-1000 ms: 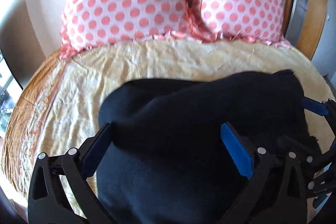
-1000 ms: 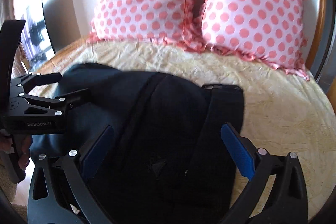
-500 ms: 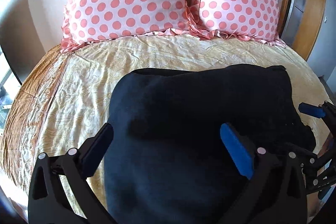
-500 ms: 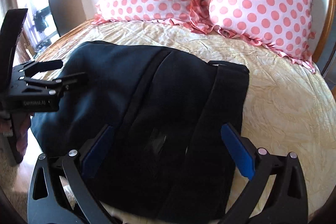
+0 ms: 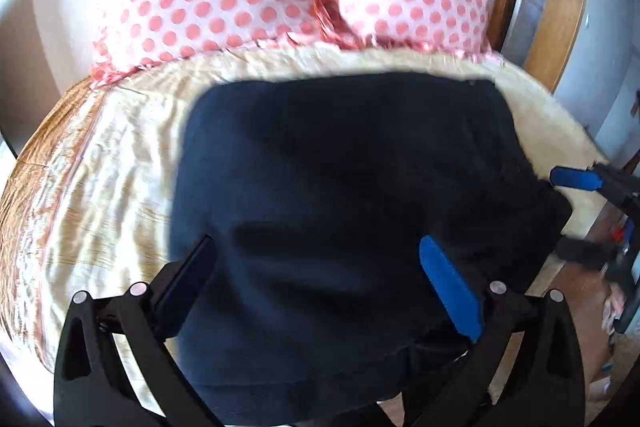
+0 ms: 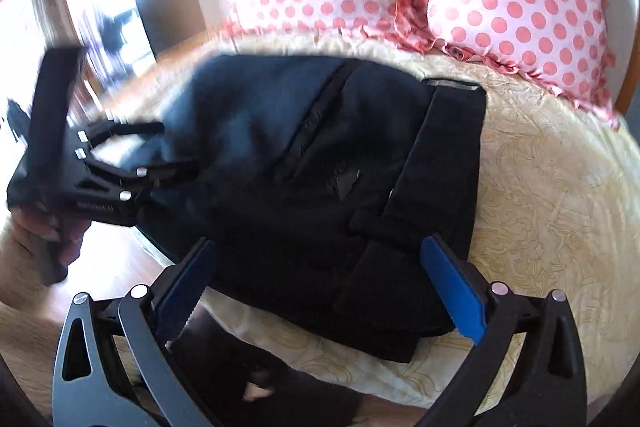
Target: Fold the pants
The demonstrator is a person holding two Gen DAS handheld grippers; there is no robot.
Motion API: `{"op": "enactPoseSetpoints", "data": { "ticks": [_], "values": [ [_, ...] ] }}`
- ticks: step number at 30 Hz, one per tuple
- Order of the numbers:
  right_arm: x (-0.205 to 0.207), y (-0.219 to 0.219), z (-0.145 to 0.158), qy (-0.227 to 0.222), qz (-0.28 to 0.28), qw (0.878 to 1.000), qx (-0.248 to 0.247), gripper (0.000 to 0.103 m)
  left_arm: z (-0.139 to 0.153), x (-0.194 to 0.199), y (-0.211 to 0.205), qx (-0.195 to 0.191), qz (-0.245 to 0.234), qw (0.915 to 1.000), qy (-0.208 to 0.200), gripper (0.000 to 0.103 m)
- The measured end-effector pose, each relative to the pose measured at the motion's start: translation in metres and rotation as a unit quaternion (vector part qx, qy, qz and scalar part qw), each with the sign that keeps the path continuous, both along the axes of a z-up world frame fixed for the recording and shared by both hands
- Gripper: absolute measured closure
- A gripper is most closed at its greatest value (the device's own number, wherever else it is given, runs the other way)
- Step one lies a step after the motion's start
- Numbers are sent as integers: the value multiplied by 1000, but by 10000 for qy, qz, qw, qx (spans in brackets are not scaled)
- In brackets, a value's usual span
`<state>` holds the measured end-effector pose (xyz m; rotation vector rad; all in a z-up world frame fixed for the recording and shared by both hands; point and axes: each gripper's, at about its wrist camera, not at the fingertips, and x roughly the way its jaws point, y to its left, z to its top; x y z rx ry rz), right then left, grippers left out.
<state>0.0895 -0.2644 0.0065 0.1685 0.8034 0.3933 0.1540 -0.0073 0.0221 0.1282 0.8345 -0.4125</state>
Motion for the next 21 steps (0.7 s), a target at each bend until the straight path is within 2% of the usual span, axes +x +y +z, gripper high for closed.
{"op": "enactPoseSetpoints", "data": {
  "ticks": [2, 3, 4, 5, 6, 8, 10, 13, 21],
  "values": [
    [13, -31, 3, 278, -113, 9959, 857, 1, 17, 7, 22, -132, 136, 9997, -121, 2],
    [26, -50, -3, 561, -215, 9895, 1316, 1, 20, 13, 30, -164, 145, 9997, -52, 2],
    [36, -60, -9, 792, -288, 9846, 1535, 1, 22, 21, 39, -192, 201, 9996, 67, 2],
    [44, -68, -14, 956, -413, 9814, 1614, 2, 21, 30, 47, -239, 244, 9992, 216, 2],
    [54, -76, -23, 1164, -567, 9780, 1637, 6, 19, 37, 53, -271, 293, 9986, 338, 2],
    [69, -83, -34, 1425, -599, 9717, 1786, 15, 12, 50, 63, -265, 442, 9969, 598, 2],
    [81, -82, -47, 1716, -518, 9651, 1911, 18, 0, 60, 68, -249, 486, 9948, 858, 2],
    [88, -75, -55, 1825, -655, 9683, 1574, 19, -13, 66, 71, -215, 538, 9926, 1067, 2],
    [95, -62, -55, 1837, -330, 9681, 1670, 19, -18, 72, 82, -537, 420, 9893, 1290, 2]
  ]
}}
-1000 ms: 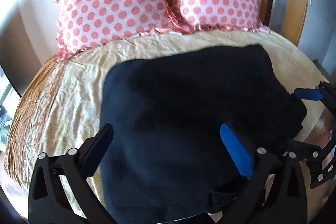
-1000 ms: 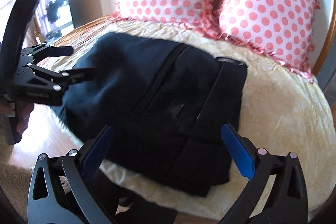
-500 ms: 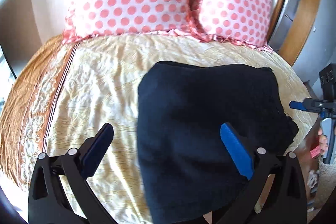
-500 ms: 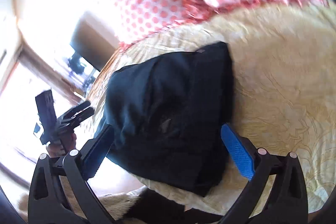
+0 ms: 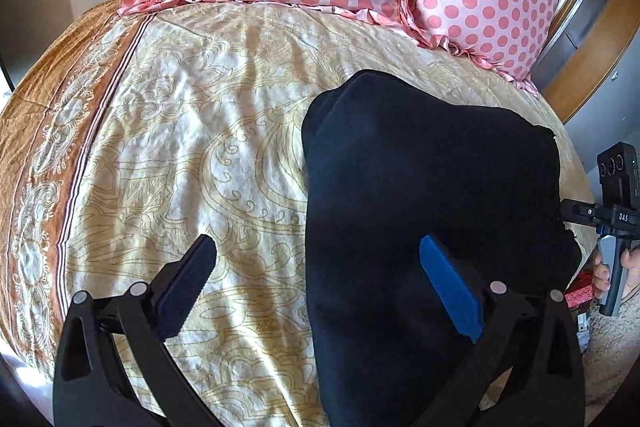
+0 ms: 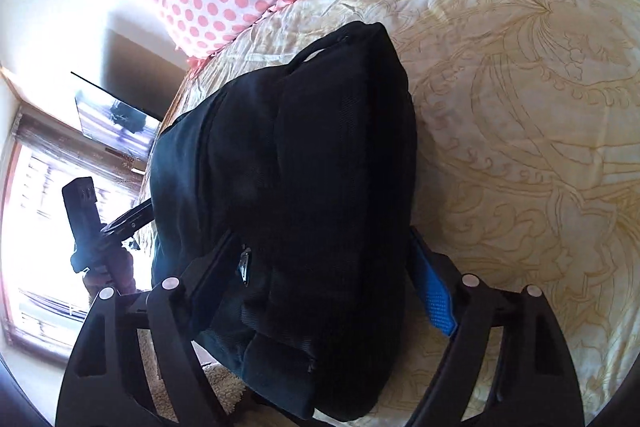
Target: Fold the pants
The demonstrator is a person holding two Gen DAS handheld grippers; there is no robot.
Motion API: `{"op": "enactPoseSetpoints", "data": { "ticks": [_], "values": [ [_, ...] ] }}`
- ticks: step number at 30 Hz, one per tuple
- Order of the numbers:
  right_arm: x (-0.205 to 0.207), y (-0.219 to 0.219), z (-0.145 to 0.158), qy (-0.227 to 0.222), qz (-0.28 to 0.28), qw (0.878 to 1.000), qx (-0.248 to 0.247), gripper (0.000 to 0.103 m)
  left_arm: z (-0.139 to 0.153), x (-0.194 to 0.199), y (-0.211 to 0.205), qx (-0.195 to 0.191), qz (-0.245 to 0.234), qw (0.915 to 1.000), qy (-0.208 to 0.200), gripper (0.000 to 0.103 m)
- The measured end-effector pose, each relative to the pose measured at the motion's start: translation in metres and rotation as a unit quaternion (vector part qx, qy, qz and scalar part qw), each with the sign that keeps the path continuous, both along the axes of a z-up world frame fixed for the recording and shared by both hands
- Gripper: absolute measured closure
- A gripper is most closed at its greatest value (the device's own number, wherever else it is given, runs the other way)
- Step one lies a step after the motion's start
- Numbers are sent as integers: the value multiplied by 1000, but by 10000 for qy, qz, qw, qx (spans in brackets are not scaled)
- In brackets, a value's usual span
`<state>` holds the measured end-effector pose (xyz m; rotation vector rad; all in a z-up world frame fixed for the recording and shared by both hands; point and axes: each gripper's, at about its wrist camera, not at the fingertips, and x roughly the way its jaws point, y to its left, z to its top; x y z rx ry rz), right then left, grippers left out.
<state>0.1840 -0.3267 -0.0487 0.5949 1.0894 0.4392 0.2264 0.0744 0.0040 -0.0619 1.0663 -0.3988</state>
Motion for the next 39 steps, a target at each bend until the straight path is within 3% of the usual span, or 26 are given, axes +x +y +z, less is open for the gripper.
{"op": "enactPoseSetpoints", "data": {
  "ticks": [5, 7, 10, 13, 14, 15, 17, 24, 39],
  "values": [
    [2, 1, -3, 15, 22, 10000, 30, 18, 3, -2, -5, -283, -284, 9992, -84, 2],
    [-4, -1, -2, -58, 89, 9996, 277, 18, 5, -4, -9, -370, -408, 9984, -97, 2],
    [-5, 0, 0, -205, 144, 9990, 383, 21, 4, -3, -15, -341, -505, 9981, -57, 2],
    [-4, 1, -3, -217, 127, 9995, 190, 29, 2, -3, -20, -66, -494, 9987, -133, 2],
    [-6, 1, -2, -220, 124, 9996, 144, 34, 3, -5, -23, 54, -475, 9986, -208, 2],
    [-7, -1, -2, -222, 72, 9997, 85, 47, 3, -5, -24, 131, -458, 9985, -270, 2],
    [-9, -5, -3, -238, 29, 9997, 111, 54, 6, -7, -27, 295, -399, 9981, -374, 2],
    [-18, -1, 11, -615, 37, 9981, -26, 67, 12, -11, -35, 707, -260, 9956, -563, 2],
    [-21, 4, 18, -850, 43, 9964, -36, 68, 16, -18, -44, 1089, -174, 9896, -921, 2]
  ]
}}
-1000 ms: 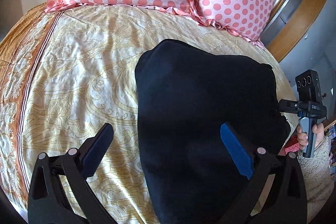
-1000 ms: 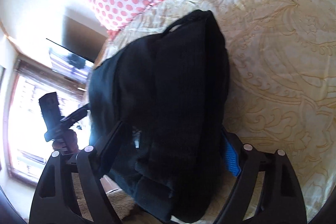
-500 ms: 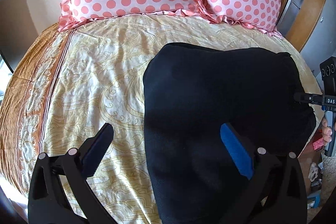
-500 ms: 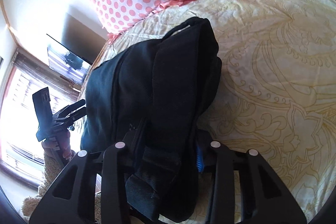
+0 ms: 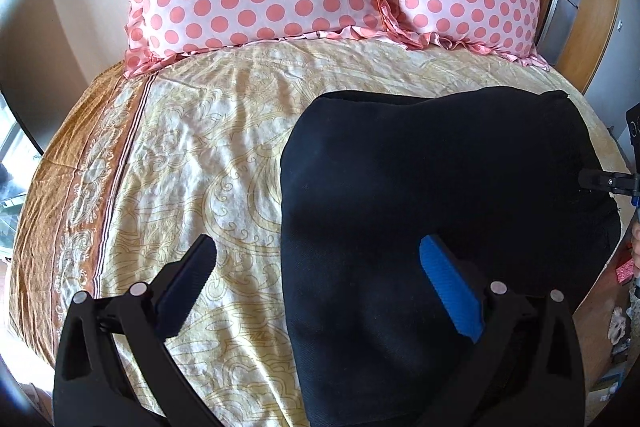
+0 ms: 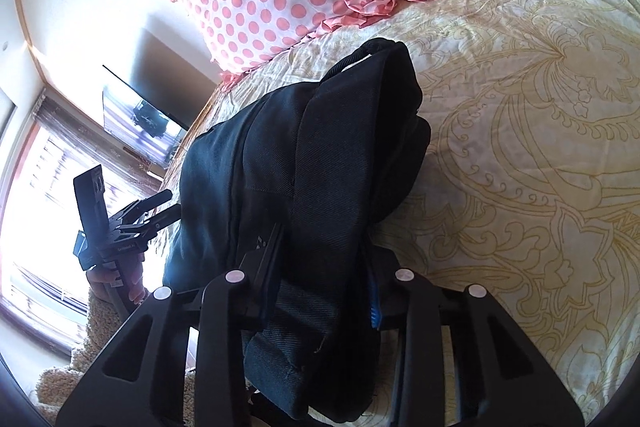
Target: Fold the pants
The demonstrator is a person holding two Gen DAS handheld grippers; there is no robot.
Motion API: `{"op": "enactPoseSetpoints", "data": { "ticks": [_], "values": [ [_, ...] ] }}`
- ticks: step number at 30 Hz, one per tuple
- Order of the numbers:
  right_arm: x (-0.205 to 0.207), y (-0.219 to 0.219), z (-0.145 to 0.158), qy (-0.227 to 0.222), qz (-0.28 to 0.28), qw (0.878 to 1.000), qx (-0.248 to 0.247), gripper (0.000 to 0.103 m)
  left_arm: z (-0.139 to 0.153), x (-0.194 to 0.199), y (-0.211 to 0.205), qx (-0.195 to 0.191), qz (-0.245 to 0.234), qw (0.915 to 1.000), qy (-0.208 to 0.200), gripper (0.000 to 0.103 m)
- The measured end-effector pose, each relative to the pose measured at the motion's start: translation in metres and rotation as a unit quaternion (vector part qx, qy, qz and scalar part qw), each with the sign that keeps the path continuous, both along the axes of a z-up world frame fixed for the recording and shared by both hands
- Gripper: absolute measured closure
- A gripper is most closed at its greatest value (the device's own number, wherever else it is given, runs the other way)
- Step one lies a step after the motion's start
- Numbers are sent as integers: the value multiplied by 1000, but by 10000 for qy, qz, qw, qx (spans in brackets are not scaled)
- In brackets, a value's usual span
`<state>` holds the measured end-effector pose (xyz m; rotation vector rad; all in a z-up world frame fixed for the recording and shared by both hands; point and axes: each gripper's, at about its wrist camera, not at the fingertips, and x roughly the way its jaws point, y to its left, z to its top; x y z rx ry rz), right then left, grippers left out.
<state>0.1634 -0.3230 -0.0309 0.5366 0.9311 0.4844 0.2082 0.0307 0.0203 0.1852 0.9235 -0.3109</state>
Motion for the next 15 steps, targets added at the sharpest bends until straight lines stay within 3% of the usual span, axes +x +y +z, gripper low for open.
{"op": "enactPoseSetpoints", "data": {
  "ticks": [7, 11, 13, 15],
  "values": [
    [-3, 6, 8, -138, 58, 9998, -126, 68, 2, 0, -2, 41, 69, 9999, -122, 2],
    [-3, 6, 8, -132, 57, 9998, -108, 68, 3, 1, -3, -120, 44, 9999, -58, 2],
    [-2, 5, 6, -118, 54, 9999, -59, 68, 2, 7, -1, -606, -202, 9976, 266, 4],
    [-2, 4, 5, -116, 50, 9999, -30, 68, -2, 19, 5, -1279, -385, 9882, 749, 10]
  ]
}}
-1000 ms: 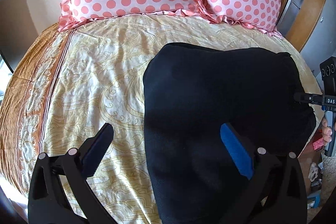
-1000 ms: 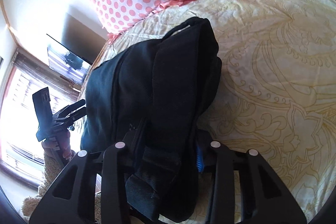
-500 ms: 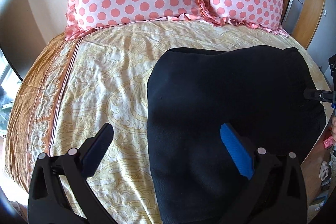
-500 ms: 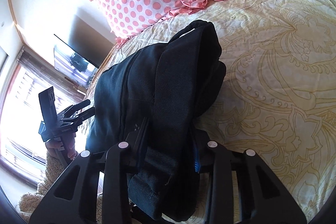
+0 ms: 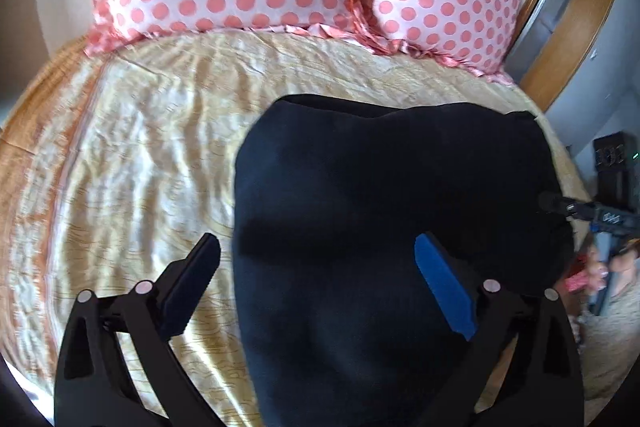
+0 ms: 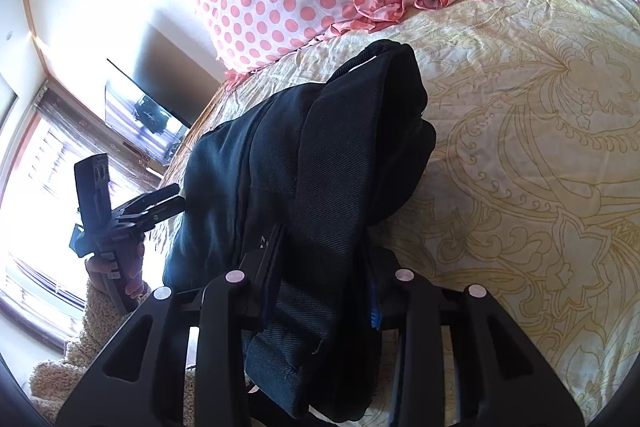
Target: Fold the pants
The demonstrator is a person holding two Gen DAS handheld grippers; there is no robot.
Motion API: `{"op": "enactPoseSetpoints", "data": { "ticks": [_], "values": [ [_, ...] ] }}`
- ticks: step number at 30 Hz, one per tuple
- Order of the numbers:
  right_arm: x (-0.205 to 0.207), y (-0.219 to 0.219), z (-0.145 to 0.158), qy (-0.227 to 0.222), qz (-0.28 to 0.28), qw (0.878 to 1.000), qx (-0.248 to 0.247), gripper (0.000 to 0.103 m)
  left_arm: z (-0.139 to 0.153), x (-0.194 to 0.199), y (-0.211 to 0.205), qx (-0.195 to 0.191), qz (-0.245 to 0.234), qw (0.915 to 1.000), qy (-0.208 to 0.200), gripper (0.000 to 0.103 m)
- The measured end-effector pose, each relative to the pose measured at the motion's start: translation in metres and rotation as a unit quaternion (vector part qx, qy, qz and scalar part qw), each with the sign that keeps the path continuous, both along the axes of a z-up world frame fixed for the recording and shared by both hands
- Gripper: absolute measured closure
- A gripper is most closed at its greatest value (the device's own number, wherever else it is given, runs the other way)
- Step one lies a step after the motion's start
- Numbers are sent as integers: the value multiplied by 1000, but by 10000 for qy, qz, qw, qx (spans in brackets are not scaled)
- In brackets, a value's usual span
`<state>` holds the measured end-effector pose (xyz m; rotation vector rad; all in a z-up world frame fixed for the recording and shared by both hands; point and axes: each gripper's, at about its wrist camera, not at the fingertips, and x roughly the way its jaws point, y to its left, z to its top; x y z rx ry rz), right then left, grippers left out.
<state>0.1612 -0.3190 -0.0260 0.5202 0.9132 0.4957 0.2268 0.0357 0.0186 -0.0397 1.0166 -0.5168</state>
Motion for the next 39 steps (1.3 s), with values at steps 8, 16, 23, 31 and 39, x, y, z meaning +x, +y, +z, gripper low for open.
{"op": "enactPoseSetpoints", "data": {
  "ticks": [8, 16, 23, 31, 39],
  "values": [
    [0, -2, -2, -3, 19, 10000, 35, 68, -7, 21, 29, -409, 333, 9978, 404, 11],
    [-1, -2, -4, -6, -4, 10000, 92, 68, -33, 29, 32, -1137, 34, 9858, 1234, 16],
    [-2, -3, -9, 33, -111, 9998, 140, 68, -41, 27, 32, -1439, 64, 9790, 1439, 28],
    [-6, 14, 6, -193, -205, 9973, -681, 68, -15, 5, 8, -455, -30, 9966, 690, 69],
    [-16, 29, 15, -487, -231, 9887, -1397, 68, -2, -21, -22, 613, -3, 9979, -194, 81]
  ]
}}
